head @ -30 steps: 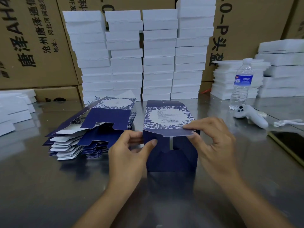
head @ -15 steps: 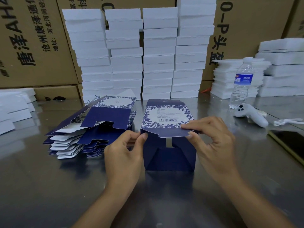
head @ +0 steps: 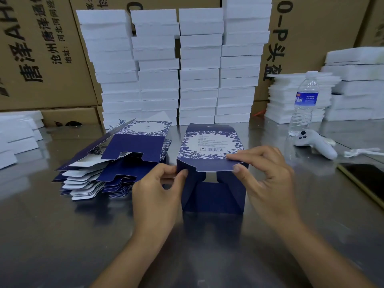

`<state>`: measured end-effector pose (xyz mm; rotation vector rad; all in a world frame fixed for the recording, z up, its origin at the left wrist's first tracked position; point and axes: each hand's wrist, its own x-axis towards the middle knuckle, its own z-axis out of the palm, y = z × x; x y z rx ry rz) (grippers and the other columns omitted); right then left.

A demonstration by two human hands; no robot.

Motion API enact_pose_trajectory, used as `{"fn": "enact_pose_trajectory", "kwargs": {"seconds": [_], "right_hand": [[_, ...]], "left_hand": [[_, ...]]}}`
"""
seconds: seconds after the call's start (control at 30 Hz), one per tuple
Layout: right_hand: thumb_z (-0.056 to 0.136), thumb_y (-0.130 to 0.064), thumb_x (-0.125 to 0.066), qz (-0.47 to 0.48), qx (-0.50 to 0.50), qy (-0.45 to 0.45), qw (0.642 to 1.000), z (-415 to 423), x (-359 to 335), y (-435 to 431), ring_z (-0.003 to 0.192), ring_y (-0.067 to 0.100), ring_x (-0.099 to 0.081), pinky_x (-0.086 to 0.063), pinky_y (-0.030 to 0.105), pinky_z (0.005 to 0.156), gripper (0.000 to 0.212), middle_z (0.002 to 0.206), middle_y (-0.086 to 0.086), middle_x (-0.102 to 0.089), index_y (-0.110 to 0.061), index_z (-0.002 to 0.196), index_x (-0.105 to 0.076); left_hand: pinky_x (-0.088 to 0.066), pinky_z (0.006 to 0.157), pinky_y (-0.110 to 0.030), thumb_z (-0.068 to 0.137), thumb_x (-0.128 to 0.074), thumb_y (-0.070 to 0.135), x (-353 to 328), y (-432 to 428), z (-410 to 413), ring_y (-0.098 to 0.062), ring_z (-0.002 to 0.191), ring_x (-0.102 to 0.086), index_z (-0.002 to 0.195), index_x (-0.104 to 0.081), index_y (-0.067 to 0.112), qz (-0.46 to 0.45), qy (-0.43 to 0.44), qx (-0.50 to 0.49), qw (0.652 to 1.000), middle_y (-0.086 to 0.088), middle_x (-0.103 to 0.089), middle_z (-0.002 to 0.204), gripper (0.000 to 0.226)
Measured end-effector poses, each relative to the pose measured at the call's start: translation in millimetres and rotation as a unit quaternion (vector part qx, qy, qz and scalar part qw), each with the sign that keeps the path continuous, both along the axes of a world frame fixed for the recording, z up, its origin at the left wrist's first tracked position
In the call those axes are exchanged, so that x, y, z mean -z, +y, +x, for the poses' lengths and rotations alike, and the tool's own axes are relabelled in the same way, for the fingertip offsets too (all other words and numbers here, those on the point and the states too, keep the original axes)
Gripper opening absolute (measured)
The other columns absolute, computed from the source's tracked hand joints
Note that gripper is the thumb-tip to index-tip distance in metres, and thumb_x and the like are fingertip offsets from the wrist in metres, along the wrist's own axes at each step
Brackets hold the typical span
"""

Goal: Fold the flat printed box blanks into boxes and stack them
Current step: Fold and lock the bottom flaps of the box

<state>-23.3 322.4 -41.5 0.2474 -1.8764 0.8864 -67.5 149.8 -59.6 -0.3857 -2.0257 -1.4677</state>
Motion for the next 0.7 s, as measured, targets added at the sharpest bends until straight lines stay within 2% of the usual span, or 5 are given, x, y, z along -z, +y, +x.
{"fn": "enact_pose_trajectory", "kwargs": {"seconds": [0.2,0.37,0.47,0.57,0.7], "right_hand": [[0.080,-0.039,-0.060,-0.003,0.002,-0.001,1.000,0.3,-0.8,-0.4,0.088,0.014,-0.055,-0.034,0.005,0.080,0.021,0.084,-0.004,-0.062,-0.024,0.091,-0.071],[0.080,-0.037,-0.066,-0.007,0.004,-0.007,1.000,0.5,-0.7,0.1,0.088,0.014,-0.055,-0.035,0.006,0.079,0.019,0.084,-0.004,-0.062,-0.024,0.092,-0.072],[0.079,-0.036,-0.066,-0.009,0.006,-0.010,1.000,0.5,-0.7,0.6,0.088,0.013,-0.054,-0.035,0.006,0.079,0.018,0.084,-0.005,-0.061,-0.023,0.091,-0.072],[0.080,-0.036,-0.065,-0.015,0.002,-0.007,1.000,-0.1,-0.7,1.5,0.088,0.013,-0.054,-0.036,0.008,0.078,0.015,0.085,-0.007,-0.061,-0.028,0.091,-0.069],[0.081,-0.043,-0.056,-0.013,0.002,-0.004,1.000,-1.0,0.1,2.5,0.089,0.012,-0.054,-0.037,0.009,0.077,0.020,0.085,-0.008,-0.061,-0.031,0.091,-0.068]], "left_hand": [[-0.037,0.052,-0.006,0.080,-0.073,0.020,2.9,0.2,-2.8,0.002,0.055,-0.057,0.059,-0.058,0.020,-0.035,-0.003,-0.014,0.999,0.018,-0.062,0.060,0.027],[-0.038,0.053,-0.006,0.078,-0.075,0.021,2.5,-0.2,-3.5,0.002,0.056,-0.058,0.060,-0.057,0.025,-0.029,-0.014,-0.016,0.999,0.015,-0.063,0.059,0.026],[-0.042,0.056,-0.007,0.076,-0.077,0.020,4.6,-2.8,-3.9,0.003,0.060,-0.059,0.063,-0.057,0.025,-0.071,-0.036,-0.005,0.997,0.013,-0.061,0.057,0.024],[-0.045,0.057,-0.012,0.077,-0.077,0.018,6.9,-3.4,-5.2,-0.001,0.059,-0.059,0.059,-0.058,0.021,-0.100,-0.060,-0.004,0.993,0.009,-0.060,0.054,0.027],[-0.043,0.055,-0.010,0.079,-0.076,0.015,7.4,-2.3,-5.5,-0.004,0.057,-0.059,0.058,-0.058,0.021,-0.102,-0.055,-0.005,0.993,0.007,-0.060,0.051,0.029]]}}
